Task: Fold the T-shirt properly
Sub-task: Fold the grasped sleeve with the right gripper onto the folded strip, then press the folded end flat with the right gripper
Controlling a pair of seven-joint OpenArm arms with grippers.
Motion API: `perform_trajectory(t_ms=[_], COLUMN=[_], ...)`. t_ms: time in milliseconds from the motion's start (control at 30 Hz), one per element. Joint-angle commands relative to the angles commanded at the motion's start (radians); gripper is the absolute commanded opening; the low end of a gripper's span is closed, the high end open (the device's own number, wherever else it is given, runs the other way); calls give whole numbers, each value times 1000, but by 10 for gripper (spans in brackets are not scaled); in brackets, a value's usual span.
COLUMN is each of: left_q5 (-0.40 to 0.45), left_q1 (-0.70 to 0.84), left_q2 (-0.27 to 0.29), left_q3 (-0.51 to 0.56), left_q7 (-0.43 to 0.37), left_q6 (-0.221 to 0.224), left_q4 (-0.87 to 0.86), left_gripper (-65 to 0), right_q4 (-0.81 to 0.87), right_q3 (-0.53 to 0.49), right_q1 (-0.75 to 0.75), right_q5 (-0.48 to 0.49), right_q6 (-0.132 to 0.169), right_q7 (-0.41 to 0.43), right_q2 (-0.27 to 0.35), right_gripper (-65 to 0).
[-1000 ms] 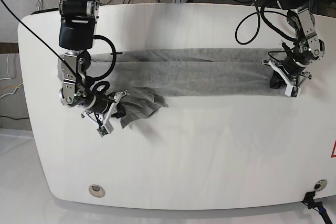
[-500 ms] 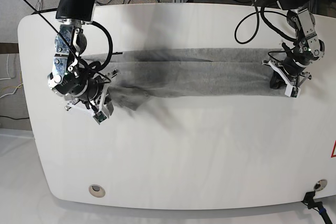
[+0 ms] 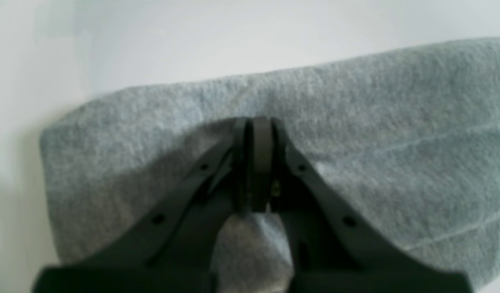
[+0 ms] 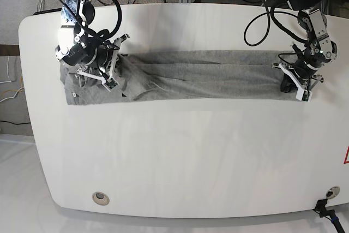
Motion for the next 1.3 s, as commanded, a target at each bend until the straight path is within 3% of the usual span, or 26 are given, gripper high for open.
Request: perform_trajectory(t_ms=[67, 167, 200, 433, 733, 833, 967, 1167, 1300], left_q5=[0, 0, 0, -2, -2, -2, -3, 3, 3], left_q1=[0, 0, 0, 2, 2, 2, 2, 18, 20], left_q2=[0, 0, 0, -2, -2, -2, 0, 15, 15], left_q3=[0, 0, 0, 0, 0, 0, -3, 0, 0], left_q7=[0, 0, 0, 0, 0, 0, -5, -51, -64], left_q6=[0, 0, 0, 0, 0, 0, 0, 0, 0], left_q4=[0, 0, 0, 0, 0, 0, 31, 114, 114], left_gripper=[-643, -643, -643, -643, -643, -643, -642, -642, -642], right_q4=[0, 0, 0, 2, 2, 11, 68, 91, 37], right_q3=[3, 3, 5, 29, 31, 32, 68, 69, 71], right_q1=[-9, -14, -8, 44, 112, 146, 121, -14, -101], right_q5=[-8, -9, -11, -9, -11, -12, -28, -158, -239], right_q6=[0, 0, 0, 0, 0, 0, 0, 0, -42], right_q7=[26, 48, 49, 51, 52, 72, 236, 534, 746], right_q2=[-21, -28, -28, -28, -26, -18, -18, -55, -86], right_gripper=[-650, -507, -489, -485, -307, -285, -307, -307, -307])
